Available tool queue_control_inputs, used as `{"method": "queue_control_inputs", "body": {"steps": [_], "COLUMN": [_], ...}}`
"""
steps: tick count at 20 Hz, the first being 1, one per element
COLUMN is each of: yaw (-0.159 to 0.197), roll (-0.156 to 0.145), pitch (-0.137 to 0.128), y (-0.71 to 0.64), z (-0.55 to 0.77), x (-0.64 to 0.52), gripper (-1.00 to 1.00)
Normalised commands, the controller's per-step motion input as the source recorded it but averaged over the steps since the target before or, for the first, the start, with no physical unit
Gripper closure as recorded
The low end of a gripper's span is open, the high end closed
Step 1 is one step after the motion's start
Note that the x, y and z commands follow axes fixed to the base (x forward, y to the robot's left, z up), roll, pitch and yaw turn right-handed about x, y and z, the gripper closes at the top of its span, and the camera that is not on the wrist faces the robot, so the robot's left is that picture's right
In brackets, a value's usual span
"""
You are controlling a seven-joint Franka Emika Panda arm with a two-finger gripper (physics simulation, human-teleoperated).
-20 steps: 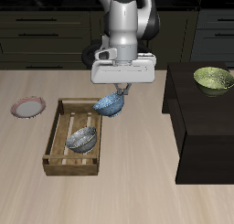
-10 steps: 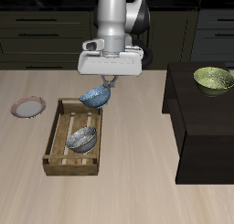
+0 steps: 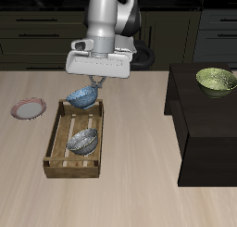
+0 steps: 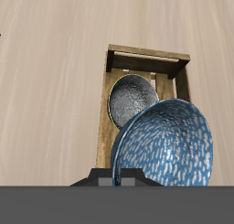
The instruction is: Place the black bowl and the blue bowl in the wooden tray
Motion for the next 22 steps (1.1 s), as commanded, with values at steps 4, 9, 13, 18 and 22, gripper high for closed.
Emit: {"method": "queue_control_inputs", "body": {"steps": [4, 9, 13, 18, 22], "yaw": [-0.044, -0.027, -0.014, -0.029, -0.015], "roll": [-0.038, -0.018, -0.025, -0.03, -0.003], "pitch": [0.006, 0.006, 0.037, 0.036, 0.025], "y": [-0.2, -0.09, -0.11, -0.15, -0.04], "z": [-0.02, -0.03, -0.27, -0.23, -0.19], "x": [0.03, 0.01, 0.03, -0.06, -0.07], "gripper": [1.0, 1.0, 1.0, 1.0, 1.0]}}
